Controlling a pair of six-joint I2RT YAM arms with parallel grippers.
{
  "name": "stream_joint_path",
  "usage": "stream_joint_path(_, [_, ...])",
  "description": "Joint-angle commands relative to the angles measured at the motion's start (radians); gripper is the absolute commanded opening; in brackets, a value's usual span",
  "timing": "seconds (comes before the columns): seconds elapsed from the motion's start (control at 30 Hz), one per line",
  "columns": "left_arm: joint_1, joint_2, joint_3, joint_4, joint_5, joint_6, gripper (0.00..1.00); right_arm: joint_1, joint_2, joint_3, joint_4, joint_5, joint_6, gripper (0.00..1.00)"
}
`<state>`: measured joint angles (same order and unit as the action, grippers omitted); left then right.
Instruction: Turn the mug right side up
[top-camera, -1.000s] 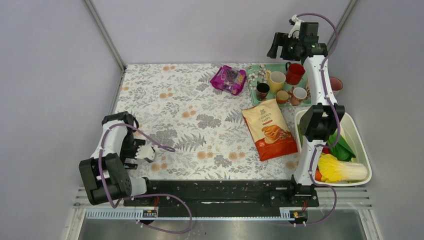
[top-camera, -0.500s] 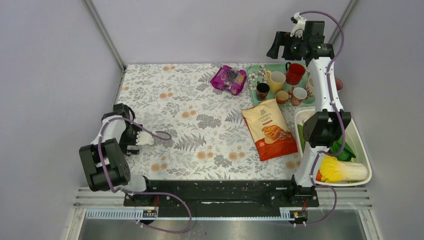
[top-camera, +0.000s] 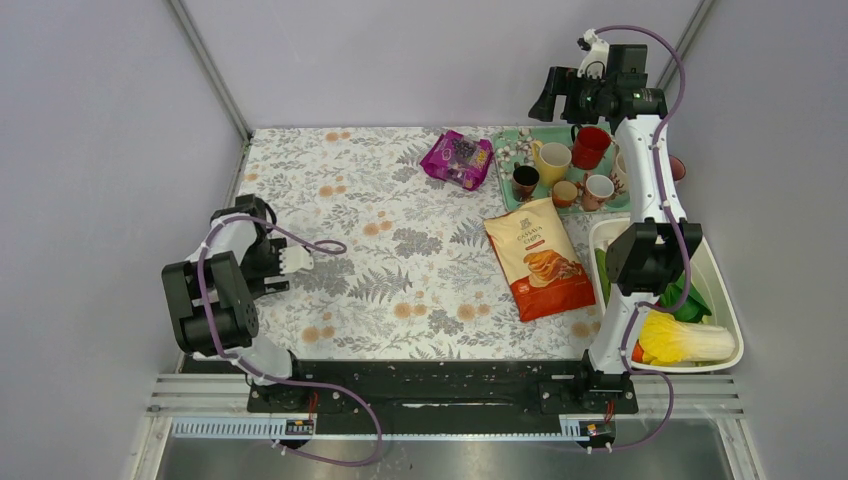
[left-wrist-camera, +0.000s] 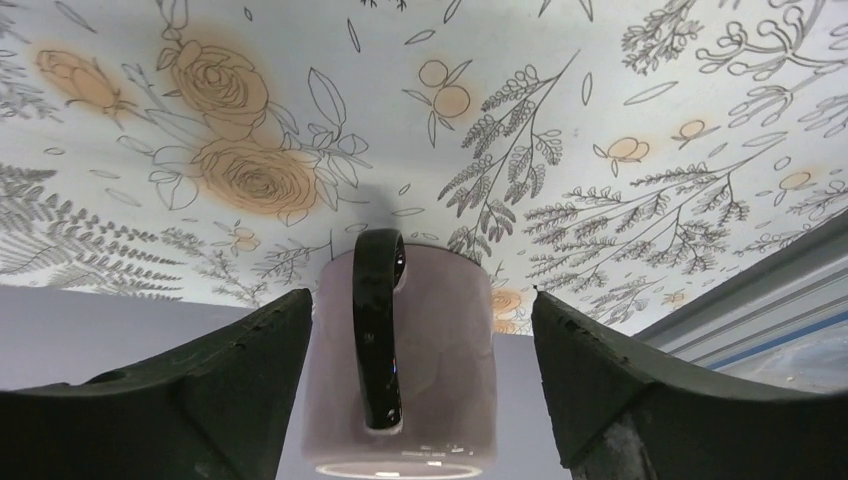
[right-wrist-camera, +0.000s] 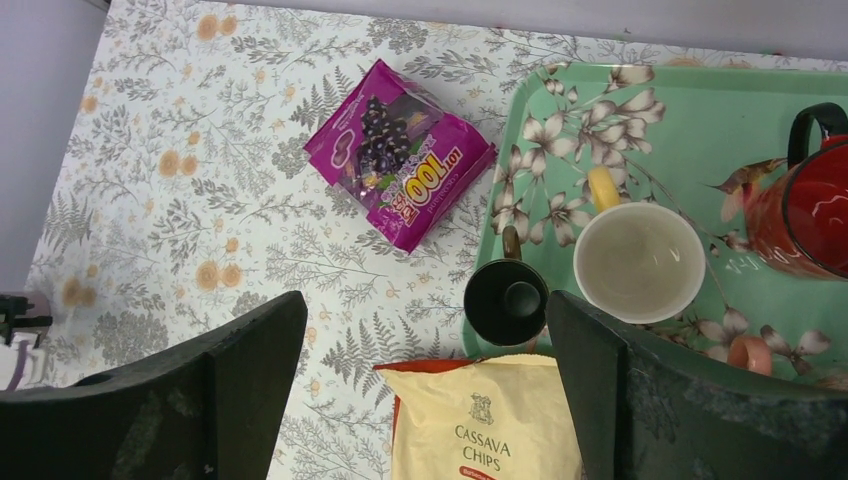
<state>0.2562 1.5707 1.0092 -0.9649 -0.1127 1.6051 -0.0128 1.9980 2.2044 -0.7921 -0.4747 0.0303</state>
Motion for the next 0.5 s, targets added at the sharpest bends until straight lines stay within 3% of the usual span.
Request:
stream_joint_path(0.0, [0.002,0.038,0.019,0.04,-0.033,-0.055,0.81,0.008,-0.015,0.022,-0.003,-0.049,-0.012,0.99])
stream_joint_path(0.33, [-0.002,0.113,0.06,0.124,-0.119,-0.082,0.79,0.007,-0.013,0.017,-0.031,-0.059,-0.024,1.0])
stream_joint_path(0.4, [-0.002,0.11,0.065,0.118,-0.109,-0.081,0.75,0.007,-0.009,0.017,-0.036,-0.058,-0.024,0.99])
stream_joint_path(0.47, [-0.002,0.117,0.07,0.118,-0.121,-0.083,0.62,0.007,-0.007,0.018,-0.039,-0.059,-0.024,0.99])
